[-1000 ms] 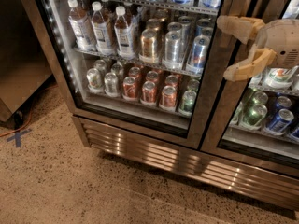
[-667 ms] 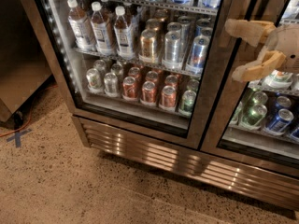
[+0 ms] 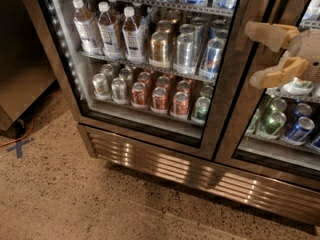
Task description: Open left fridge door
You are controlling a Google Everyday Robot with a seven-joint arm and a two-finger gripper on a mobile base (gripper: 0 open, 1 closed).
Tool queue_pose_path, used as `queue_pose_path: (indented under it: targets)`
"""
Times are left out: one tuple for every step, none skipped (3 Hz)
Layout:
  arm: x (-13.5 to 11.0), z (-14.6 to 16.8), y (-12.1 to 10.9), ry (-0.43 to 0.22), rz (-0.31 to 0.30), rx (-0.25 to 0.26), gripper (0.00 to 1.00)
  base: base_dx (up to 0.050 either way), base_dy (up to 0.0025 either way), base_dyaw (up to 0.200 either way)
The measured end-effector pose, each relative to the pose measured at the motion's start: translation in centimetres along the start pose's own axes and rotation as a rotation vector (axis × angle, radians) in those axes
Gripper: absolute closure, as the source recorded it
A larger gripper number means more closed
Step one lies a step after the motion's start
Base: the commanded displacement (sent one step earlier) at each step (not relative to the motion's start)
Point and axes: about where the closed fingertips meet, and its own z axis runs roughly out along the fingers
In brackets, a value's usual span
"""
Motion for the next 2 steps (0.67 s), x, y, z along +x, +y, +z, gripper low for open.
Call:
queue_pose_path:
  targets:
    - [0.0, 0.0, 0.0, 0.0, 0.0, 0.0, 0.0, -0.05, 0.00005, 0.0]
    - [-2.2, 0.5, -0.4, 0.011, -0.041, 0.006, 0.0, 0.0, 0.0, 0.0]
